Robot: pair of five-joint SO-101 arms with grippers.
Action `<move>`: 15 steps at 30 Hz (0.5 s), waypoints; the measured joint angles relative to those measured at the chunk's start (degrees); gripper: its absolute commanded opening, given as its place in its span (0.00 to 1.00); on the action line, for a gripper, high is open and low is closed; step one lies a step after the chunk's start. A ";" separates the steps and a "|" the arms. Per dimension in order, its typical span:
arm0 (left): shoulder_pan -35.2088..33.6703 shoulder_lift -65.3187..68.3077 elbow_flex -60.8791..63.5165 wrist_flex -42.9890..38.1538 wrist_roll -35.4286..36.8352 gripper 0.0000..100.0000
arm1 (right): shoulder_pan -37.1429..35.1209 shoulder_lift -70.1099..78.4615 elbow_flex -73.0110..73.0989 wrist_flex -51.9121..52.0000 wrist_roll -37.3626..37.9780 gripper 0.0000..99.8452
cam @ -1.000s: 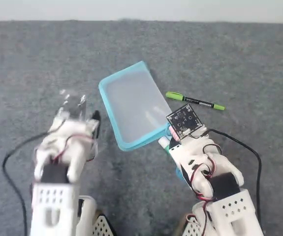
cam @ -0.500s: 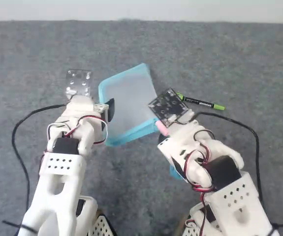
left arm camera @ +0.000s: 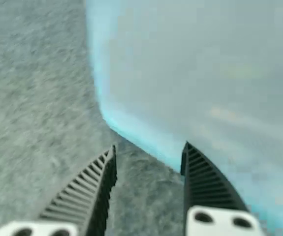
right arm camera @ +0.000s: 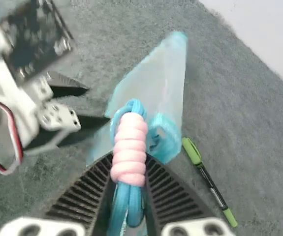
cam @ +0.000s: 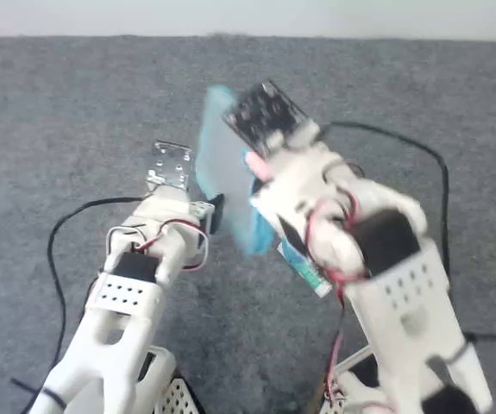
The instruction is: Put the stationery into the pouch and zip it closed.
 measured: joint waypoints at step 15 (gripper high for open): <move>-0.97 0.62 0.70 0.00 0.88 0.21 | -11.87 9.67 -13.01 10.46 2.81 0.01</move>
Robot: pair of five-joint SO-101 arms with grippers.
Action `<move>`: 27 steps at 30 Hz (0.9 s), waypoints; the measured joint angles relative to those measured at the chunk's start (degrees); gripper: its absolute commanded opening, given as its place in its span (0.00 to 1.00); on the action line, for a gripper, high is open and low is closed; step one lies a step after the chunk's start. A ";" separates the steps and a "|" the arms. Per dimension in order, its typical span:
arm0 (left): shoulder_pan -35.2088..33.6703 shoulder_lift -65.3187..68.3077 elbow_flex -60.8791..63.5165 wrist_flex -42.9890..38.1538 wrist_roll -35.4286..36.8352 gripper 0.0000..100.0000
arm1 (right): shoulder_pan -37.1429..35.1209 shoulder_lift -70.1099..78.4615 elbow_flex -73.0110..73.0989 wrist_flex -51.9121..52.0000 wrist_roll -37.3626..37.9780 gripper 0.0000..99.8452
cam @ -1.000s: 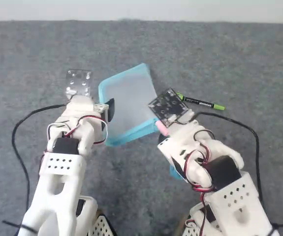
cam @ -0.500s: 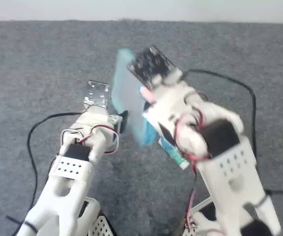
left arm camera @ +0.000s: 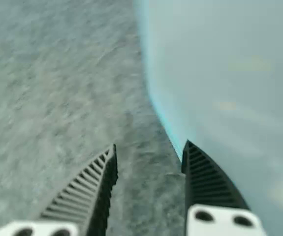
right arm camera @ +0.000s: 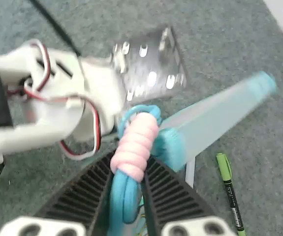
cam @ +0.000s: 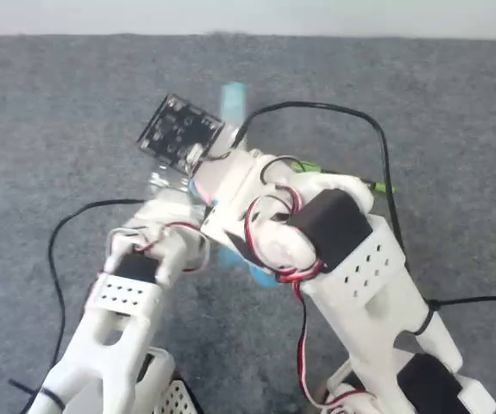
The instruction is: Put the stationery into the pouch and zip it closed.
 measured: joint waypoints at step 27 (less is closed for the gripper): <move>-9.85 0.00 -0.09 0.09 5.01 0.21 | 5.19 -4.13 14.33 -12.22 0.35 0.01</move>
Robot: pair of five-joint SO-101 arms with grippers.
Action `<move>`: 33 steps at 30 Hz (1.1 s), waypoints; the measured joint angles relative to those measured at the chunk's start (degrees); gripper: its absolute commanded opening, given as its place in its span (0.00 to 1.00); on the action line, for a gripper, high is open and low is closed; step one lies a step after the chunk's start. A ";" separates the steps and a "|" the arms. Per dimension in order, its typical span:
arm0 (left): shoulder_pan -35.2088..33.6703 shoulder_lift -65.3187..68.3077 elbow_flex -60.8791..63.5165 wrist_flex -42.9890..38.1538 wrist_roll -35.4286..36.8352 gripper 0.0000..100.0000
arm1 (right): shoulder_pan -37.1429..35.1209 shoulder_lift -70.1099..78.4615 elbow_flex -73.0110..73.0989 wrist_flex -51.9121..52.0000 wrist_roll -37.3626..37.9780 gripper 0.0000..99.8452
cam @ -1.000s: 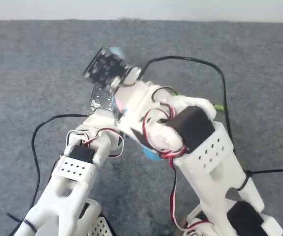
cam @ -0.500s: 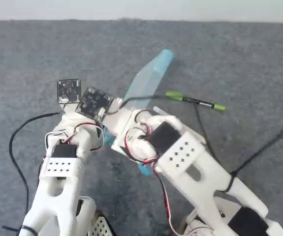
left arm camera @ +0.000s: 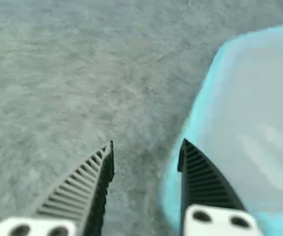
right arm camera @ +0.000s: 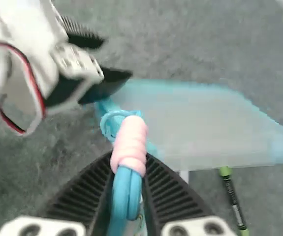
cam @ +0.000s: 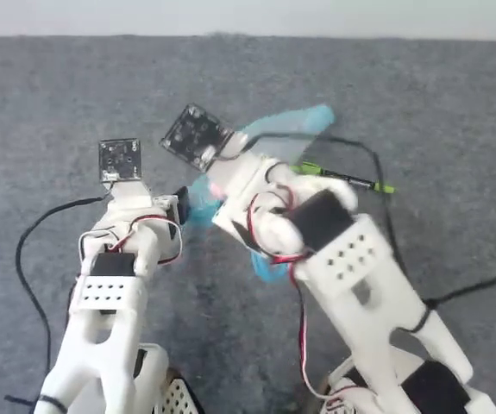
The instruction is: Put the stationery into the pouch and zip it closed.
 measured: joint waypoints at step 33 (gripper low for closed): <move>-13.45 0.09 -4.84 1.67 5.71 0.08 | -8.00 -2.55 39.91 -23.82 -0.09 0.01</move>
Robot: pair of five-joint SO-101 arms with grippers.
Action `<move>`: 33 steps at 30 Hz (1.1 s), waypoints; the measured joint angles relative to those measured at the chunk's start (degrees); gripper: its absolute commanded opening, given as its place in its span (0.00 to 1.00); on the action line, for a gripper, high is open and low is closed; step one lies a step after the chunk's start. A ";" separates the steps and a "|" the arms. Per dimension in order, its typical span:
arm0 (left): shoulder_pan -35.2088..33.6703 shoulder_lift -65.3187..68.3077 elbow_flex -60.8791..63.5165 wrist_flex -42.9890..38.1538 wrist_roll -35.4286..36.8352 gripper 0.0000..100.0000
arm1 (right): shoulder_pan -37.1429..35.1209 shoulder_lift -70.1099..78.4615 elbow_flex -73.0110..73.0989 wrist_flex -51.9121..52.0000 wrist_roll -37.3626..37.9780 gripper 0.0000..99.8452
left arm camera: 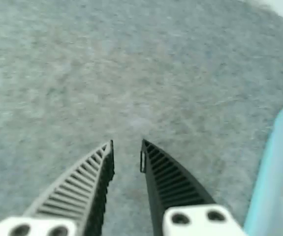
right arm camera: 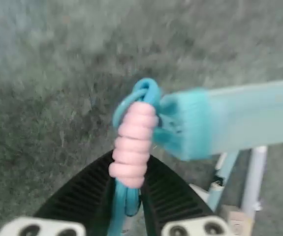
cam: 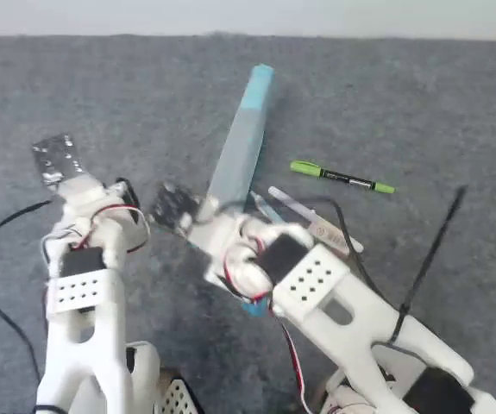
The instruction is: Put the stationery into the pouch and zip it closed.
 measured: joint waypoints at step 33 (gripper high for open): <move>-1.85 0.00 -13.80 21.27 -10.81 0.20 | 2.73 1.58 -3.60 2.11 0.26 0.07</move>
